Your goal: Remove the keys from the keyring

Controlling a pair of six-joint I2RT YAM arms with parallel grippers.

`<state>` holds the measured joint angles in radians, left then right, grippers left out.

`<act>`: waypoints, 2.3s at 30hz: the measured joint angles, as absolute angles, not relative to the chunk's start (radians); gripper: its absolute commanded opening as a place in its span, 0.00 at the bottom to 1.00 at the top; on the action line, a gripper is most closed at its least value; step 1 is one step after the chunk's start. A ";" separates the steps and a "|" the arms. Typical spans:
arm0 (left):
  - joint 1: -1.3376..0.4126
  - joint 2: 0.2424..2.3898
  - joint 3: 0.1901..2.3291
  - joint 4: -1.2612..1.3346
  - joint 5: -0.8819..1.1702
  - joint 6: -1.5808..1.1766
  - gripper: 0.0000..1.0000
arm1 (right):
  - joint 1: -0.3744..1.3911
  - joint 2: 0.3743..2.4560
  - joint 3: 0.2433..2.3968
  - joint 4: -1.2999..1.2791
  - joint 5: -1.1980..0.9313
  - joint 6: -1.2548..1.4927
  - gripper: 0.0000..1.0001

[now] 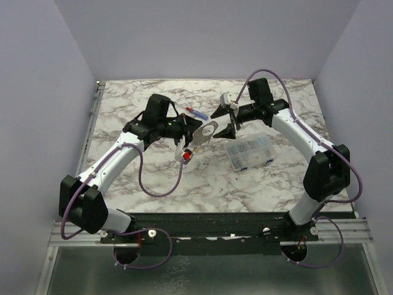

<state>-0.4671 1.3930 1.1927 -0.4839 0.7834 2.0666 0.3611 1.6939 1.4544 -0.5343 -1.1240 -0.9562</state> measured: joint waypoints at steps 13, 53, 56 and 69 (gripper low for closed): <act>-0.467 1.376 1.184 -0.445 0.801 2.070 0.02 | 0.389 1.738 1.470 -0.538 -1.119 -0.910 0.01; -0.437 1.615 1.498 -0.527 0.822 0.842 0.54 | 0.405 1.898 1.983 -1.228 -0.678 -0.790 0.01; -0.446 1.646 1.498 -0.527 0.838 0.831 0.50 | 0.413 1.898 2.012 -1.244 -0.682 -0.811 0.01; -0.487 1.702 1.498 -0.527 0.849 0.793 0.09 | 0.451 1.887 2.042 -1.261 -0.673 -0.890 0.01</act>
